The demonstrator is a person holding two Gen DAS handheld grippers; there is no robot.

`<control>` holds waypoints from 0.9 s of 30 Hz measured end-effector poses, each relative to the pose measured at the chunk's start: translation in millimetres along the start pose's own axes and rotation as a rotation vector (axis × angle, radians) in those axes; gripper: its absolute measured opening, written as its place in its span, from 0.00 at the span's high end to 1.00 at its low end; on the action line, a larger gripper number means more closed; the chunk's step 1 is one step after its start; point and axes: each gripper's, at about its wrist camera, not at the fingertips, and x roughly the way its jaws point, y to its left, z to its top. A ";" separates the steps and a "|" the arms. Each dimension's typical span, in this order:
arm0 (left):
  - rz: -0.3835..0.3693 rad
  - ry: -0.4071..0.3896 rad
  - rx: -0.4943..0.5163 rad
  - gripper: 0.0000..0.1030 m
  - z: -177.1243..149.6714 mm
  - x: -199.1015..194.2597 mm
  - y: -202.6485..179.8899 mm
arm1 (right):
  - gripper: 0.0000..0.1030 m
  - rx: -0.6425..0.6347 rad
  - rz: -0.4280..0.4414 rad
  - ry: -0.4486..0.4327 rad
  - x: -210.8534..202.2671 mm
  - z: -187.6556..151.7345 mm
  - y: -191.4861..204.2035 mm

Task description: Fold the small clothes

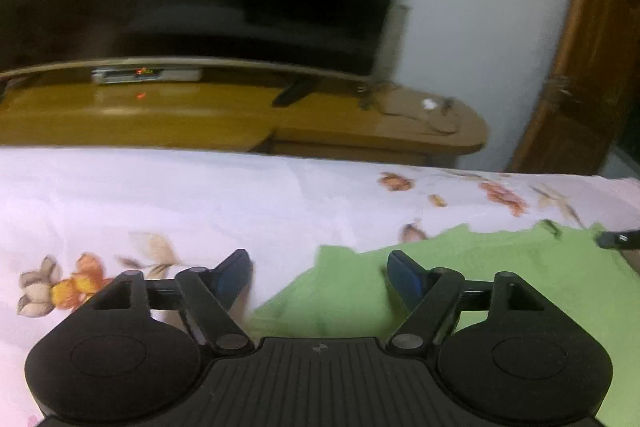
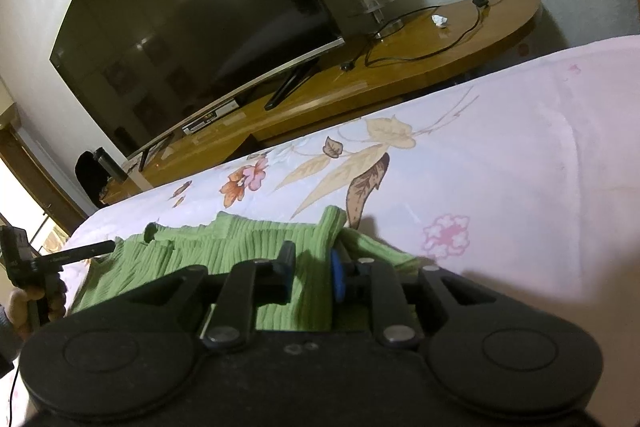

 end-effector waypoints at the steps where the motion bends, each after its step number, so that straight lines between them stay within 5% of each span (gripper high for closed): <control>1: -0.010 0.001 -0.006 0.28 0.5 0.3 0.4 | 0.81 0.001 0.001 0.000 -0.1 0.0 -0.1; 3: -0.019 0.009 -0.001 0.33 1.9 2.4 0.2 | 0.82 -0.001 0.002 0.001 0.3 0.3 0.0; 6: -0.047 0.047 -0.006 0.60 5.9 12.5 2.3 | 0.81 -0.009 0.003 0.003 1.6 1.4 1.5; 8: -0.044 0.075 -0.005 0.69 6.7 18.9 3.9 | 0.83 -0.013 0.001 0.002 2.8 1.4 2.6; 9: -0.043 0.069 -0.009 0.87 7.0 19.2 5.4 | 0.87 -0.014 -0.001 0.003 3.9 1.7 2.6; 10: -0.041 0.058 -0.015 0.91 7.5 17.0 7.3 | 0.94 -0.016 -0.005 0.003 4.5 1.4 2.6; 20: -0.099 -0.218 -0.087 0.98 11.1 -19.3 11.2 | 0.95 -0.098 0.014 -0.150 -25.6 8.7 15.5; 23: -0.103 -0.218 -0.138 0.98 7.1 -13.6 17.8 | 0.96 -0.078 0.002 -0.158 -24.4 11.6 9.2; 27: -0.087 -0.110 -0.121 0.98 1.1 -0.7 15.8 | 0.95 -0.066 -0.014 -0.139 -19.6 9.3 1.1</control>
